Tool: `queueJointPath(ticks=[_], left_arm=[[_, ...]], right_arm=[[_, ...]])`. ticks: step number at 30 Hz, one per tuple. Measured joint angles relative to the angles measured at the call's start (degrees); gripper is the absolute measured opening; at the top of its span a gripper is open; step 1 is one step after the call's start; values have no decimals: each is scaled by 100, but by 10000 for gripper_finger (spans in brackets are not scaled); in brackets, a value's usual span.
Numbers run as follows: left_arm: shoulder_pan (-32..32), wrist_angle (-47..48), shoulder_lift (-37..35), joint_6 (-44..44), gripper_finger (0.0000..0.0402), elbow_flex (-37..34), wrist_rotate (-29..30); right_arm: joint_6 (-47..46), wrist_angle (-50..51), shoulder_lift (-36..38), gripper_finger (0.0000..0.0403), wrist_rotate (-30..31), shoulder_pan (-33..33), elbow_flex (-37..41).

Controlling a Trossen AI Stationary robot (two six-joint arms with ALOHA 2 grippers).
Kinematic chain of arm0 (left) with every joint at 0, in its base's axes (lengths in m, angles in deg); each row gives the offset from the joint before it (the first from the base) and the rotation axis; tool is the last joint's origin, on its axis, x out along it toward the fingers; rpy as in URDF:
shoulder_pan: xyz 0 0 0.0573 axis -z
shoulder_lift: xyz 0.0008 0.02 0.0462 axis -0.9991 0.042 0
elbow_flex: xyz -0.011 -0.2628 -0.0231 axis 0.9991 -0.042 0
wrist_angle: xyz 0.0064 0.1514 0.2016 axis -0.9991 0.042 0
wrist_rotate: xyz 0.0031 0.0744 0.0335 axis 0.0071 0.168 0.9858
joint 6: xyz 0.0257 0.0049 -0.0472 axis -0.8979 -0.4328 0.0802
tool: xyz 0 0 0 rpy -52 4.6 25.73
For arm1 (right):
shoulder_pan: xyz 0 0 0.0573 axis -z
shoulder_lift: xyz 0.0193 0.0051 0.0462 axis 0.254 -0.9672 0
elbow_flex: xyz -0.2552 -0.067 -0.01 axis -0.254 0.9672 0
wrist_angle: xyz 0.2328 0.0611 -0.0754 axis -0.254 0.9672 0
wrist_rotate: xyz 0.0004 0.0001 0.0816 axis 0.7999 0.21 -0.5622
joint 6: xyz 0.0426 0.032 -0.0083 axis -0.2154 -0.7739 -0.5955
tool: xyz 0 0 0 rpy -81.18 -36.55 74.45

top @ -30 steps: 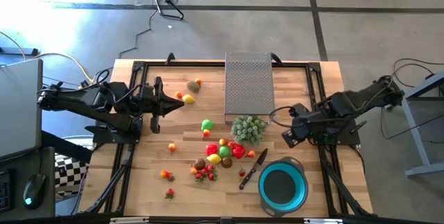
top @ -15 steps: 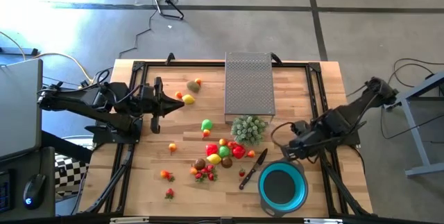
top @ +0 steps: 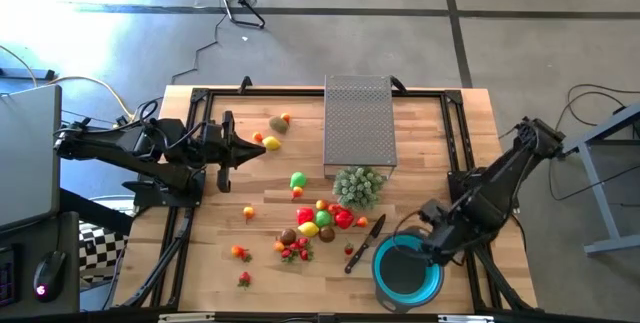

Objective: Pick & Place Fruit
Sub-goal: Put the blue strainer bowl on the shelf

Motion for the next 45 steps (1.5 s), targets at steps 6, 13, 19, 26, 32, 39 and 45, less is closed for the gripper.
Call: queueJointPath(ticks=[6, 13, 19, 26, 32, 39, 45], left_arm=[[0, 1, 1, 0, 0, 0, 0], [0, 1, 1, 0, 0, 0, 11], [0, 3, 1, 0, 0, 0, 24], [0, 23, 1, 0, 0, 0, 24], [0, 23, 1, 0, 0, 2, 22], [0, 23, 1, 0, 0, 2, 22], [0, 65, -1, 0, 0, 2, 22]], right_arm=[[-494, 41, -291, 2, -181, -109, 4], [-764, 25, -642, 23, -803, -120, 7], [-766, -176, -850, 113, -890, -189, 7], [-1398, -346, -873, 222, -332, -533, 9], [-2335, -347, -873, 254, 201, -1059, 9], [-3028, -446, -873, 256, 566, -1482, 95], [-3039, -1257, -871, 256, 512, -1473, 666]])
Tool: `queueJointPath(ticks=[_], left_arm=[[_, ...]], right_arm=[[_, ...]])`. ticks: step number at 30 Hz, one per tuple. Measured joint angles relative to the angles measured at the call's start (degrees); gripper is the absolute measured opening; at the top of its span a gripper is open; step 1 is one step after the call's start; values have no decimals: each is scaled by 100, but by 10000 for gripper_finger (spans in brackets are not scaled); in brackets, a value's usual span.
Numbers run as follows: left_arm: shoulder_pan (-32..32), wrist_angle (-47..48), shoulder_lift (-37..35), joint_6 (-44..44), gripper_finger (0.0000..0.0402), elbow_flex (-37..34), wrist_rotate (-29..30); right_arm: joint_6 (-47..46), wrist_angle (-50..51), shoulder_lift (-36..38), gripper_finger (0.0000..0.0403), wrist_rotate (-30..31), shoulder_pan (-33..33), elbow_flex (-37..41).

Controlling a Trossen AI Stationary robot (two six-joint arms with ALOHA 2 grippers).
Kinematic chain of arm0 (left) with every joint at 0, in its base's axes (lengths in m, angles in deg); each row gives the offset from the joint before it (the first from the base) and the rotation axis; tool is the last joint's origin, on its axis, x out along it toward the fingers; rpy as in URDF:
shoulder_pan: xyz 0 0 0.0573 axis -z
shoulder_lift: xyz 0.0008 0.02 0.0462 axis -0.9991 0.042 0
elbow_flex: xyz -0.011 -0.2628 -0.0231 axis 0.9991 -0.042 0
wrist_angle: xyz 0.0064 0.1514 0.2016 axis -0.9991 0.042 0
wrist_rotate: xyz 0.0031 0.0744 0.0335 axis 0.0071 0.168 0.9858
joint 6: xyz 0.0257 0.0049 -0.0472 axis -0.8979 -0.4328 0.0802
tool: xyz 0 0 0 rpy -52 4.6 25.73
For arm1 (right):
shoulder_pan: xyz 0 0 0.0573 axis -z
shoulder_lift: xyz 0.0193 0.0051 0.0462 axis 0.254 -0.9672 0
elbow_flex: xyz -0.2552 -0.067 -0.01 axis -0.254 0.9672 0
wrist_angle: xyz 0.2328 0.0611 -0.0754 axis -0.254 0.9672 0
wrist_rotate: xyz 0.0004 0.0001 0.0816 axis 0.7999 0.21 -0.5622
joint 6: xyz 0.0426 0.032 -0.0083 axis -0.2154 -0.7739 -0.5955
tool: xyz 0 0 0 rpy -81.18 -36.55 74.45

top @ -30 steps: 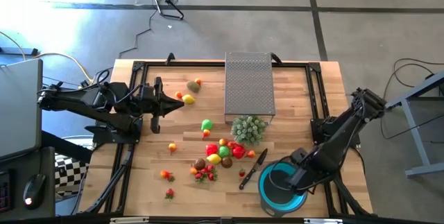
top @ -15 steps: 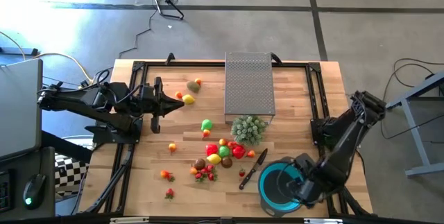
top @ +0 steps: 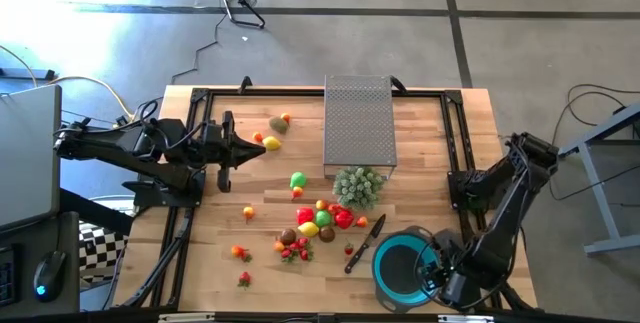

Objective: Pick & Place Fruit
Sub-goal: Put the blue strainer bowl on the shelf

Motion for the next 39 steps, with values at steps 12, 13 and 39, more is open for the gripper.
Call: queueJointPath(ticks=[12, 13, 39], left_arm=[[0, 217, 0, 2, 0, 0, 1], [0, 238, 2, 0, 0, 0, 13], [0, 255, 1, 0, 0, 0, 197]], right_arm=[[-127, -713, 2, 250, -214, 1, 603], [-125, -832, 2, 247, -196, 0, 675], [15, -1452, 2, 108, 92, 0, 1177]])
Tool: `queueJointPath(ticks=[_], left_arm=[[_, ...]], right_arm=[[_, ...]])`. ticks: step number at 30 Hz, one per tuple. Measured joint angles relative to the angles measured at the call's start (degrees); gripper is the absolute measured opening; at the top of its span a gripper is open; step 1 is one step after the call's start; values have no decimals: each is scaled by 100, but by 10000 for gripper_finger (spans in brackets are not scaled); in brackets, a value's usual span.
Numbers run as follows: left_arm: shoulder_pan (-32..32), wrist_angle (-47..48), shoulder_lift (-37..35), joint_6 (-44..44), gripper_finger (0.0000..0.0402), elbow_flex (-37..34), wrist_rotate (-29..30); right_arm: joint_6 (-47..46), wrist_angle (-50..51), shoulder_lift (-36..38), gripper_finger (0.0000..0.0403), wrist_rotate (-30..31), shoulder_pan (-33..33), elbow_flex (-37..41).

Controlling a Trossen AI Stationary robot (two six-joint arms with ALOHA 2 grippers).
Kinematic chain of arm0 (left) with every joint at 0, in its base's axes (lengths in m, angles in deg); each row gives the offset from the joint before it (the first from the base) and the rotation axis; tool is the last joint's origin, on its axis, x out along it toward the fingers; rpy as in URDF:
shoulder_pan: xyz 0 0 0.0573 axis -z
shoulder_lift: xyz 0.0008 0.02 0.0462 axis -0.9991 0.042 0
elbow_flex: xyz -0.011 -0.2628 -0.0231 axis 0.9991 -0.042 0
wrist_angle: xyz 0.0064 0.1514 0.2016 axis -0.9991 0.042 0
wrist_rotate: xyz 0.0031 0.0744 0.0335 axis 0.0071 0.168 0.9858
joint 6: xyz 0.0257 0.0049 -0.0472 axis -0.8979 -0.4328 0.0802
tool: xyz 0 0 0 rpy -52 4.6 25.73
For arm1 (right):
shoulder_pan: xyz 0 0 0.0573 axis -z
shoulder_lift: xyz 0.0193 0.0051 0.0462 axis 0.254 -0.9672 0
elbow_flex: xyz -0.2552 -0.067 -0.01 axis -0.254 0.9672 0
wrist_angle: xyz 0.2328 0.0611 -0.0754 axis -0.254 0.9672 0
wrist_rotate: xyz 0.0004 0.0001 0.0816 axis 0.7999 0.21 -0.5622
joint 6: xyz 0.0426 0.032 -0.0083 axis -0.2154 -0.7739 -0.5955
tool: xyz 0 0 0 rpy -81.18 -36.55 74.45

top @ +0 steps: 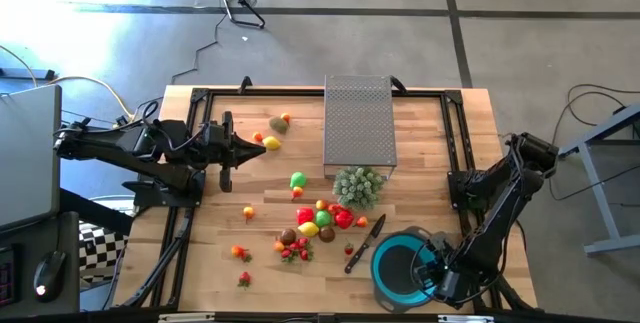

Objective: Pick & Place Fruit
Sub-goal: Put the blue strainer bowl on the shelf

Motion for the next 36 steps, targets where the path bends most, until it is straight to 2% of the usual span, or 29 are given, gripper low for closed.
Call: queueJointPath(ticks=[10, 25, 33, 36], left_arm=[[0, 0, 0, 0, 0, 0, 0], [0, 2, 0, 0, 0, 0, 0], [0, 2, 1, 0, 0, 0, 0], [0, 2, -1, 0, 0, 0, -2]], right_arm=[[20, -13, 17, 25, 87, 7, -9], [37, -286, 56, 22, 13, 3, -4], [367, -412, 539, 15, 302, 231, -2], [546, -362, 799, 15, 619, 332, 9]])
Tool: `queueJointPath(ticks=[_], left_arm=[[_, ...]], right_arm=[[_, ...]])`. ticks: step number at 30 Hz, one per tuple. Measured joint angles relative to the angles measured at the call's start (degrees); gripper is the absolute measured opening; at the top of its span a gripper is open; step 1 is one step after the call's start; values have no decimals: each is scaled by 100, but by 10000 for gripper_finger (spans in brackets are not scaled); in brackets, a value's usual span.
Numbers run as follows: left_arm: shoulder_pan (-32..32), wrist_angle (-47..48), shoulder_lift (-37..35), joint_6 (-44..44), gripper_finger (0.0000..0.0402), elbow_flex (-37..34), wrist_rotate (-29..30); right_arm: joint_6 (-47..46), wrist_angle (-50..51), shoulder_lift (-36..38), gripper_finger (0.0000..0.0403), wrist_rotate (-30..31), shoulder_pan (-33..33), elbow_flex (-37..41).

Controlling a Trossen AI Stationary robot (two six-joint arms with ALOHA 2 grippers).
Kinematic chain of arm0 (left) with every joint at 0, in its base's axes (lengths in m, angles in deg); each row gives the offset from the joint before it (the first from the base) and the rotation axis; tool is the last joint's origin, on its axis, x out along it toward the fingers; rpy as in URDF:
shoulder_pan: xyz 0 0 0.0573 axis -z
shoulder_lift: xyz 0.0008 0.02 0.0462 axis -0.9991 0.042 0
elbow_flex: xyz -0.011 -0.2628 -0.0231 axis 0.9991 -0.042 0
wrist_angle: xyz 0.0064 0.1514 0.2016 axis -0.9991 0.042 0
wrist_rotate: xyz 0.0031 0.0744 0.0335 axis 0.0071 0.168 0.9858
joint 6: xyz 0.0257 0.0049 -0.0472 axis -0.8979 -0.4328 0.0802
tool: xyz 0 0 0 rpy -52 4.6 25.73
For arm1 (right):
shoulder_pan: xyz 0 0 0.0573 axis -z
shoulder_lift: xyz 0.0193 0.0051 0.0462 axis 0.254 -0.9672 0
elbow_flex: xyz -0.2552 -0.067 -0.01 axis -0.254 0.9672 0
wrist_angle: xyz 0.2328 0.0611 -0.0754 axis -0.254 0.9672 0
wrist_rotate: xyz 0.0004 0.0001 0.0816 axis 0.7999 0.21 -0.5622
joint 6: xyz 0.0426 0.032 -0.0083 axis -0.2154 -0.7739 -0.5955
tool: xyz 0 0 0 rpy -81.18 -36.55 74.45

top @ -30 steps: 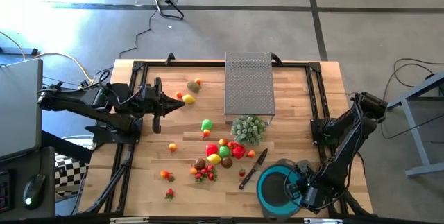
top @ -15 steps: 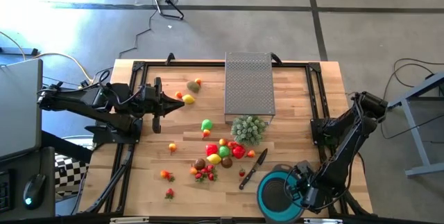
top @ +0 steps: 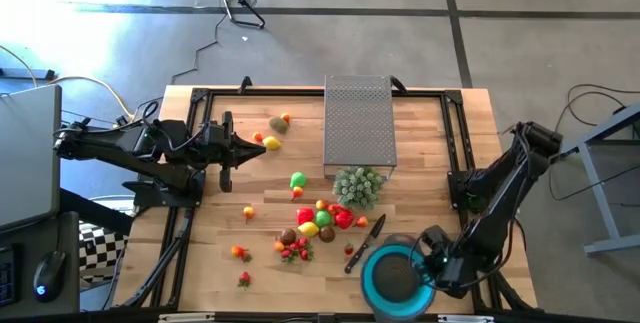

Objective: Pick & Place Fruit
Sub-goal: Put the blue strainer bowl on the shelf

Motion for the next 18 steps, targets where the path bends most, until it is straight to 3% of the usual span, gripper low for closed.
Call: queueJointPath(ticks=[18], left_arm=[[0, 0, 0, 2, 0, 0, 0]], right_arm=[[2058, -302, 1325, 14, 975, 1035, -4]])
